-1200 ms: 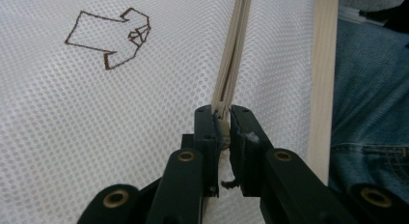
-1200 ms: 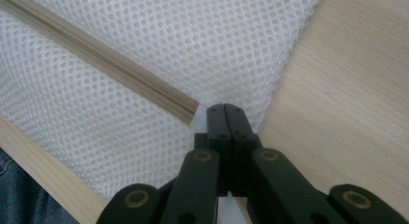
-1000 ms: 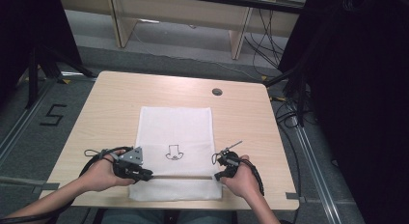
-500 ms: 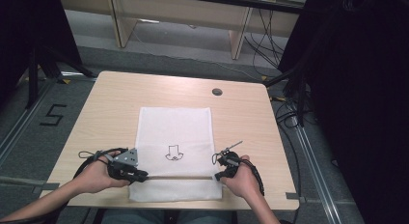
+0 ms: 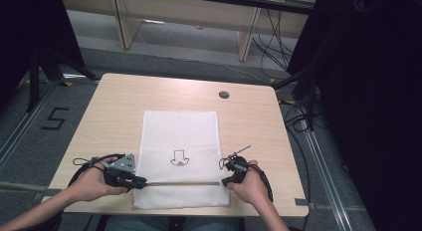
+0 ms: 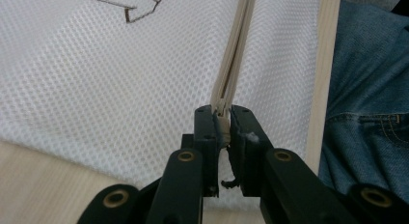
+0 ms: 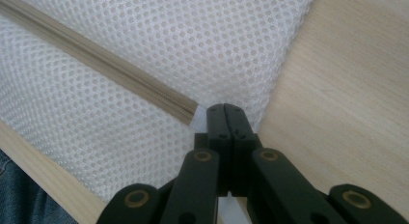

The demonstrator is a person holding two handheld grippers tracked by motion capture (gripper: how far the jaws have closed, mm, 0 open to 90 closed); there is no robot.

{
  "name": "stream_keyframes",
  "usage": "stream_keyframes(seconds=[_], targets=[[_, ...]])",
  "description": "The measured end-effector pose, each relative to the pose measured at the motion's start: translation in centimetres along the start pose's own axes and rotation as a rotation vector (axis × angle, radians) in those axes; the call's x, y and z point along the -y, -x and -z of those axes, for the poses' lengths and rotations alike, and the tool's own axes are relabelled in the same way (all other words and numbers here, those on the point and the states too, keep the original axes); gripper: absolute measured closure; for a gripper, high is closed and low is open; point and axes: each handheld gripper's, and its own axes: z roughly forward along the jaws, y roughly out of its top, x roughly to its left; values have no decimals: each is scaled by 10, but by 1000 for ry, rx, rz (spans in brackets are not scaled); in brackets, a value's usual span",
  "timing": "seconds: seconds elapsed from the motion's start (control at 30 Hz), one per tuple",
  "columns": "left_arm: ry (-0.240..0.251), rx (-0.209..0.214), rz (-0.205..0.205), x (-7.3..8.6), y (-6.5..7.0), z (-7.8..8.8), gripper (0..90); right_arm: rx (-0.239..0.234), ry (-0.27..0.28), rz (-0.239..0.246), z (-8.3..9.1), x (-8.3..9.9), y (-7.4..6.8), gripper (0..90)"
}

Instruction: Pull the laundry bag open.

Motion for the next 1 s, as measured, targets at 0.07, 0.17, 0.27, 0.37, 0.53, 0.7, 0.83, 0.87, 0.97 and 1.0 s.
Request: stream_keyframes(seconds=[0.07,0.17,0.27,0.37,0.53,0.7,0.83,0.87,0.97,1.0], targets=[[13,3,29,4,0,2,818,0,-1,-1,0,0,0,900],[-20,-13,13,8,-1,6,818,4,-1,1,0,0,0,900],[-28,-17,39,18,-4,12,818,6,-5,2,0,0,-1,900],[-65,-41,49,29,-7,17,818,5,-8,0,1,0,0,900],[-73,-42,66,36,-9,22,818,2,2,-1,0,0,2,900],[-58,-51,65,37,-13,19,814,13,-4,-16,1,1,0,900],[-28,-27,105,42,-17,22,606,13,20,-13,1,3,0,857],[26,-12,132,42,-17,25,530,-9,30,-22,3,4,1,744],[183,-62,127,40,-17,39,409,-13,121,-26,18,2,-3,686],[220,-74,122,41,-17,42,376,4,139,-30,23,1,-3,660]])
